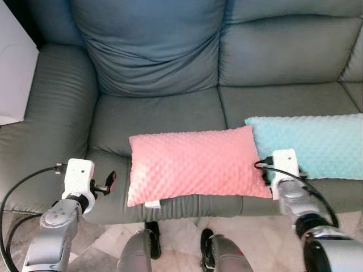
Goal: Move the pillow to the sofa
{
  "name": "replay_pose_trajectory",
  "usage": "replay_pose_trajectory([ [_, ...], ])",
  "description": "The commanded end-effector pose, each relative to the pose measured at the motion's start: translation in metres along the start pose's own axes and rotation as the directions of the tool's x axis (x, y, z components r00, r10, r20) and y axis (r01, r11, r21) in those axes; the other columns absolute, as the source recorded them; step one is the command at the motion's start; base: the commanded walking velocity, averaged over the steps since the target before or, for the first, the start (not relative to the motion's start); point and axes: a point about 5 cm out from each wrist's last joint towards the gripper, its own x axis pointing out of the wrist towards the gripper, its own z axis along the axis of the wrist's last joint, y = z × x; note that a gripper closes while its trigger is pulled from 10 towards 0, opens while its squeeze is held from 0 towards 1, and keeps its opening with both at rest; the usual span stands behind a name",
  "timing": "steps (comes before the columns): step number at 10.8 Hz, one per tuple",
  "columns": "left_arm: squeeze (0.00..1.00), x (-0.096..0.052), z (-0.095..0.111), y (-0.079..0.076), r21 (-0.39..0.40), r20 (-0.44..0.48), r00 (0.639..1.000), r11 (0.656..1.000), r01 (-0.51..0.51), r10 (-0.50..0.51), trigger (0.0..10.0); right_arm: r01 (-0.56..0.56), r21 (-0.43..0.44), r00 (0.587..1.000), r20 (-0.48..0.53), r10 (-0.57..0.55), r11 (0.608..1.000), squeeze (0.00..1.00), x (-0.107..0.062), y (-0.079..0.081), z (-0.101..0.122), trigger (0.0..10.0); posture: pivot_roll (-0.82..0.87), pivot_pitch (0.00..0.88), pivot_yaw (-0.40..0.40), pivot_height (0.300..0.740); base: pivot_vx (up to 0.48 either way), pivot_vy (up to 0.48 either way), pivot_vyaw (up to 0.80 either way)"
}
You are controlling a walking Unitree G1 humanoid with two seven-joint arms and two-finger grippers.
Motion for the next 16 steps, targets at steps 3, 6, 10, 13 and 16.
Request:
replay_pose_trajectory([
  [3,0.00,-0.011,-0.008,0.007,-0.015,-0.038,0.999,0.999,-0.028,0.027,10.0,-0.030,0.096,0.995,-0.090,0.039,0.995,0.00,-0.004,0.015,-0.016,10.0,0.10,0.395,0.037,0.740,0.000,0.000,0.00],
  [6,0.00,-0.016,-0.006,0.009,-0.017,-0.039,0.998,0.999,-0.042,0.042,10.0,-0.054,0.160,0.990,-0.119,0.074,0.986,0.00,-0.004,0.024,-0.014,10.0,0.11,0.415,0.037,0.740,0.000,0.000,0.00],
  [10,0.00,-0.022,-0.008,0.009,-0.018,-0.051,0.998,0.999,-0.046,0.045,10.0,-0.197,0.351,0.976,-0.021,0.218,0.915,0.00,-0.005,0.051,0.010,10.0,0.13,0.430,0.038,0.740,0.000,0.000,0.00],
  [13,0.00,-0.023,-0.007,0.010,-0.017,-0.052,0.997,0.999,-0.049,0.048,10.0,-0.308,0.392,0.948,0.043,0.317,0.867,0.00,-0.009,0.074,0.027,10.0,0.14,0.429,0.038,0.740,0.000,0.000,0.00],
  [16,0.00,-0.020,-0.005,0.009,-0.016,-0.047,0.998,0.999,-0.047,0.047,10.0,-0.312,0.367,0.945,0.026,0.325,0.876,0.00,-0.010,0.072,0.018,10.0,0.13,0.422,0.036,0.740,0.000,0.000,0.00],
])
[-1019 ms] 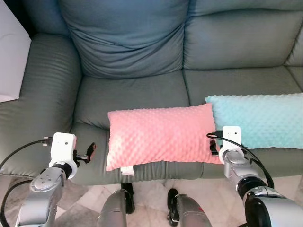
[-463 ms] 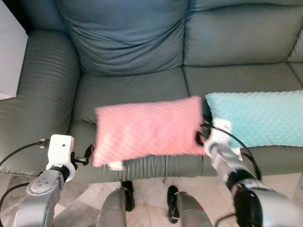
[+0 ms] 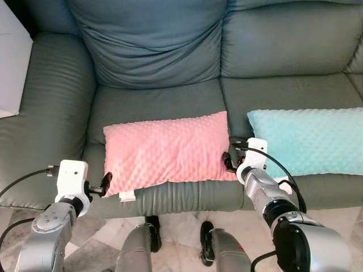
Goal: Move the pillow to the sofa
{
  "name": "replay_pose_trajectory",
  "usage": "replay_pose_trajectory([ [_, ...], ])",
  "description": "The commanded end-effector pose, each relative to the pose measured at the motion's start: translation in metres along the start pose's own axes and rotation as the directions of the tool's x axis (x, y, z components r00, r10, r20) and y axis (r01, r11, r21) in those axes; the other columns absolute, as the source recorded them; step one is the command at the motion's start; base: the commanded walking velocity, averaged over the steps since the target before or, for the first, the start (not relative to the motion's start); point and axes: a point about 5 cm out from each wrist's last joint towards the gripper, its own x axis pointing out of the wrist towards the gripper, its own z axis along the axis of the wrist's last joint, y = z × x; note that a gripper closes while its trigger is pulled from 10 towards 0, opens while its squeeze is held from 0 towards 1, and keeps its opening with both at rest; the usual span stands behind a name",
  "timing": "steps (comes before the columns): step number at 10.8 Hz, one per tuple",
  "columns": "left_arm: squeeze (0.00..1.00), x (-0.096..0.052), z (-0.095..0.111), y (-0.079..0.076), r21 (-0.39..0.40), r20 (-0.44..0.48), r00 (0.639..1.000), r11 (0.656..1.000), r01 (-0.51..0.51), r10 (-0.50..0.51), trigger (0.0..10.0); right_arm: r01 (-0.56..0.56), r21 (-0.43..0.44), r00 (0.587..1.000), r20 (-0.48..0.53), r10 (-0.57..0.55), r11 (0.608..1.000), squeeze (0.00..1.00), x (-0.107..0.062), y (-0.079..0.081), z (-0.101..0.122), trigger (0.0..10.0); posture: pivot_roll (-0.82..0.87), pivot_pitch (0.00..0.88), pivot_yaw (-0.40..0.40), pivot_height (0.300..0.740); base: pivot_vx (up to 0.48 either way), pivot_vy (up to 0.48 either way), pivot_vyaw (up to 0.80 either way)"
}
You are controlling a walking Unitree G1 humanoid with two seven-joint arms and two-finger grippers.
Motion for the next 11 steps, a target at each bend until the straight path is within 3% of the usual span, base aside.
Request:
replay_pose_trajectory([
  [1,0.00,-0.004,-0.009,0.007,0.003,-0.037,0.999,1.000,-0.029,0.029,10.0,0.025,-0.040,0.998,-0.062,-0.027,0.999,0.00,-0.004,-0.008,-0.022,10.0,0.13,0.419,0.034,0.740,0.000,0.000,0.00],
  [2,0.00,-0.001,-0.008,0.006,0.000,-0.029,0.999,1.000,-0.031,0.031,10.0,0.102,-0.181,0.994,-0.026,-0.109,0.978,0.00,-0.008,-0.026,-0.023,10.0,0.10,0.409,0.023,0.740,0.000,0.000,0.00],
  [4,0.00,0.003,-0.006,0.002,-0.008,-0.017,0.999,0.999,-0.031,0.031,10.0,0.130,-0.227,0.991,0.022,-0.129,0.965,0.00,-0.012,-0.035,-0.024,10.0,0.08,0.397,0.015,0.740,0.000,0.000,0.00],
  [6,0.00,0.014,-0.002,-0.005,-0.023,0.008,1.000,1.000,-0.019,0.019,10.0,0.177,-0.290,0.981,0.133,-0.143,0.941,0.00,-0.018,-0.046,-0.021,10.0,0.04,0.369,0.006,0.740,0.000,0.000,0.00],
  [9,0.00,0.026,0.012,-0.011,-0.021,0.080,0.997,1.000,-0.020,0.021,10.0,0.183,-0.339,0.944,0.324,-0.068,0.923,0.00,-0.029,-0.027,-0.003,10.0,0.00,0.314,-0.006,0.740,0.000,0.000,0.00],
  [11,0.00,0.021,0.026,-0.010,-0.017,0.203,0.978,0.999,-0.036,0.039,10.0,0.124,-0.341,0.920,0.391,0.020,0.932,0.00,-0.039,-0.007,0.001,10.0,-0.01,0.277,-0.010,0.740,0.000,0.000,0.00],
])
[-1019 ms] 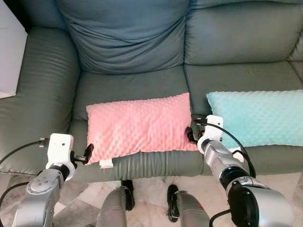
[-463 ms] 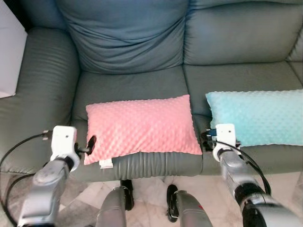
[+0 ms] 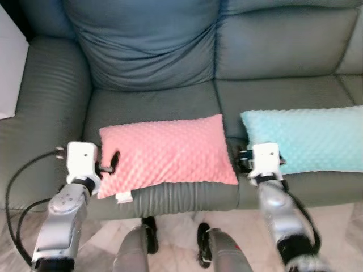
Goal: Move the pillow to the sofa
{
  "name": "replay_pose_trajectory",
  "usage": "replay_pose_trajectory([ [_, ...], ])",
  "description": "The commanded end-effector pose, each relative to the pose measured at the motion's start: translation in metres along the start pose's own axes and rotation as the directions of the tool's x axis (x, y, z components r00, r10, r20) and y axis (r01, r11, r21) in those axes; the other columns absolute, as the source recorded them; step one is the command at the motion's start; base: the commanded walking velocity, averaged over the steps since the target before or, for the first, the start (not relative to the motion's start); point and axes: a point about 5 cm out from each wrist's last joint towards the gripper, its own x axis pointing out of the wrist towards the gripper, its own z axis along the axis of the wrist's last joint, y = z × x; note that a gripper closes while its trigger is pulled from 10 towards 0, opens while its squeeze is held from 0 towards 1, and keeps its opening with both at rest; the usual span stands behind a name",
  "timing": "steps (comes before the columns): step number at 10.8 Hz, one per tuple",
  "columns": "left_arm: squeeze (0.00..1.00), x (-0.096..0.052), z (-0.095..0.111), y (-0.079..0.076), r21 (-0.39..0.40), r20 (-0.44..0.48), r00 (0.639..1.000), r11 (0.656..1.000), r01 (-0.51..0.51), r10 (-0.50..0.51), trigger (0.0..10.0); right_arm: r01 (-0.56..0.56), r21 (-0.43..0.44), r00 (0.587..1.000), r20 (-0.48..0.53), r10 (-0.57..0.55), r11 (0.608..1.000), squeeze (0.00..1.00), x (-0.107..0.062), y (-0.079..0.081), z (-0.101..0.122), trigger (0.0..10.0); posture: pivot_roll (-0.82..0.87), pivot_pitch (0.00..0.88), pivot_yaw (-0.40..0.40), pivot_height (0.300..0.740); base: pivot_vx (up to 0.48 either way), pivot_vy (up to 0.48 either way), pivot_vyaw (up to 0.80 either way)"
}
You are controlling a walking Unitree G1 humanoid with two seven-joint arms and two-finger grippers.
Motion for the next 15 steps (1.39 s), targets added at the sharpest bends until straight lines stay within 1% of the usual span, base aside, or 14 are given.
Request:
replay_pose_trajectory([
  [1,0.00,-0.007,-0.002,0.012,-0.012,0.015,0.997,0.997,-0.075,0.075,10.0,-0.032,0.006,0.999,0.003,0.032,0.999,0.00,-0.006,0.009,-0.002,10.0,-0.03,0.243,-0.007,0.740,0.000,0.000,0.00],
  [2,0.00,-0.007,-0.001,0.018,-0.018,0.028,0.992,0.992,-0.125,0.126,10.0,-0.073,0.014,0.996,0.061,0.072,0.997,0.00,-0.007,0.017,0.011,10.0,-0.02,0.212,-0.006,0.740,0.000,0.000,0.00],
  [3,0.00,-0.007,-0.001,0.020,-0.009,0.040,0.989,0.989,-0.145,0.145,10.0,-0.083,0.019,0.993,0.086,0.081,0.996,0.00,-0.009,0.019,0.018,10.0,-0.03,0.195,-0.005,0.740,0.000,0.000,0.00],
  [4,0.00,-0.003,0.004,0.019,-0.003,0.075,0.986,0.988,-0.151,0.151,10.0,-0.061,-0.021,0.987,0.146,0.063,0.998,0.00,-0.014,0.011,0.037,10.0,-0.04,0.161,-0.001,0.740,0.000,0.000,0.00],
  [5,0.00,0.002,0.007,0.015,-0.006,0.087,0.988,0.992,-0.127,0.127,10.0,-0.046,-0.019,0.987,0.151,0.048,0.999,0.00,-0.011,0.004,0.044,10.0,-0.06,0.140,0.006,0.740,0.000,0.000,0.00],
  [6,0.00,0.007,0.009,0.007,-0.011,0.102,0.990,0.995,-0.098,0.099,10.0,-0.027,-0.013,0.989,0.145,0.029,1.000,0.00,-0.015,-0.003,0.048,10.0,-0.08,0.125,0.013,0.740,0.000,0.000,0.00],
  [8,0.00,0.013,0.010,-0.007,-0.024,0.110,0.992,0.998,-0.058,0.060,10.0,-0.007,-0.052,0.984,0.178,0.016,0.999,0.00,-0.024,-0.009,0.056,10.0,-0.11,0.087,0.013,0.740,0.000,0.000,0.00],
  [9,0.00,0.013,0.008,-0.013,-0.016,0.121,0.990,0.997,-0.075,0.076,10.0,0.049,-0.037,0.985,0.165,-0.042,0.998,0.00,-0.030,-0.015,0.055,10.0,-0.11,0.066,0.000,0.740,0.000,0.000,0.00],
  [10,0.00,0.007,0.005,-0.012,-0.018,0.141,0.985,0.995,-0.102,0.103,10.0,0.103,-0.030,0.981,0.168,-0.097,0.994,0.00,-0.037,-0.018,0.055,10.0,-0.10,0.055,-0.015,0.740,0.000,0.000,0.00],
  [11,0.00,0.004,0.007,-0.013,-0.023,0.159,0.980,0.993,-0.113,0.115,10.0,0.106,-0.032,0.979,0.180,-0.099,0.994,0.00,-0.039,-0.017,0.056,10.0,-0.10,0.052,-0.021,0.740,0.000,0.000,0.00],
  [12,0.00,-0.002,0.012,-0.021,-0.040,0.195,0.976,0.995,-0.087,0.093,10.0,0.126,0.001,0.980,0.158,-0.124,0.992,0.00,-0.043,-0.014,0.055,10.0,-0.09,0.047,-0.032,0.740,0.000,0.000,0.00],
  [13,0.00,-0.004,0.011,-0.028,-0.043,0.187,0.980,0.998,-0.054,0.061,10.0,0.115,0.023,0.983,0.139,-0.117,0.993,0.00,-0.046,-0.011,0.054,10.0,-0.09,0.046,-0.041,0.740,0.000,0.000,0.00],
  [14,0.00,-0.001,0.009,-0.030,-0.043,0.158,0.985,0.997,-0.065,0.071,10.0,0.088,0.028,0.987,0.135,-0.091,0.996,0.00,-0.047,-0.006,0.053,10.0,-0.10,0.045,-0.047,0.740,0.000,0.000,0.00],
  [15,0.00,0.002,0.008,-0.030,-0.054,0.138,0.987,0.996,-0.077,0.084,10.0,0.077,0.022,0.987,0.139,-0.080,0.997,0.00,-0.045,-0.006,0.054,10.0,-0.10,0.046,-0.051,0.740,0.000,0.000,0.00],
])
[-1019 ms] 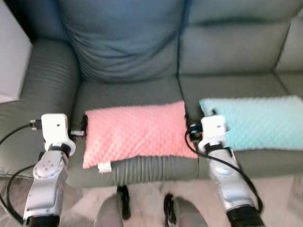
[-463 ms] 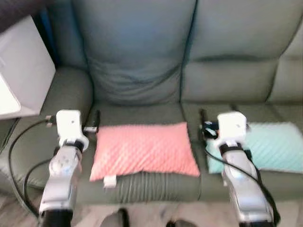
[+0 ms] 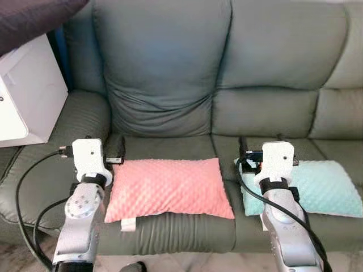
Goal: Move the pillow to the sofa
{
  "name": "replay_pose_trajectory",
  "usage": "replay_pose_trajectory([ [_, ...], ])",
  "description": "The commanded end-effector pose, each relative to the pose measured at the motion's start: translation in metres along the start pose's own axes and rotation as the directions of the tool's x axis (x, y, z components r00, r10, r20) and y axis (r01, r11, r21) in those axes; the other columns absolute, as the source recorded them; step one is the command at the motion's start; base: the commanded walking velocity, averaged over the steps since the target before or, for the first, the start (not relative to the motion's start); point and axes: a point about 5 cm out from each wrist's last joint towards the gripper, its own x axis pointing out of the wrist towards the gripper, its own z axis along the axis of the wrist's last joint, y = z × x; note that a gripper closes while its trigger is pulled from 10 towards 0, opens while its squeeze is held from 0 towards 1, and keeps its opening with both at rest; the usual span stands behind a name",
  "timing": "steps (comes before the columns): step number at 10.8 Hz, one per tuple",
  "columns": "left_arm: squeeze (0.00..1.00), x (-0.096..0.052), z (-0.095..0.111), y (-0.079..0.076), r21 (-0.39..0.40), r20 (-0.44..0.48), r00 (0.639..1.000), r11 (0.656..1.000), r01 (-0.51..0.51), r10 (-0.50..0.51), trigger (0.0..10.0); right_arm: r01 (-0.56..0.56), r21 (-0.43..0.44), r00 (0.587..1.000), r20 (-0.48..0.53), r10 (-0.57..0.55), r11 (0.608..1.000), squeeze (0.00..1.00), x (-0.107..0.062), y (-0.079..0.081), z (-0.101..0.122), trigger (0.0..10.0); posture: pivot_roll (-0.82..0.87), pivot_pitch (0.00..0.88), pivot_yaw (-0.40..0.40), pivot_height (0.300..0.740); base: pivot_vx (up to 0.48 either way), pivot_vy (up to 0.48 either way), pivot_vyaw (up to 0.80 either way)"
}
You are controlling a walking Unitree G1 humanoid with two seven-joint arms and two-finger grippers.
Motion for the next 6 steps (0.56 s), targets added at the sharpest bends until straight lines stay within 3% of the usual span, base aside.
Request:
replay_pose_trajectory([
  [1,0.00,0.0046,0.0009,-0.0014,0.016,-0.001,1.000,1.000,-0.006,0.006,10.0,-0.004,-0.008,1.000,0.014,0.004,1.000,0.00,0.0015,-0.0032,0.0067,10.0,-0.11,0.044,-0.059,0.740,0.000,0.000,0.00],
  [6,0.00,0.0069,0.0036,-0.0075,0.014,0.035,0.999,1.000,0.009,-0.010,10.0,-0.009,0.018,1.000,-0.001,0.010,1.000,0.00,0.0061,-0.0042,0.0095,10.0,-0.11,0.036,-0.063,0.740,0.000,0.000,0.00],
])
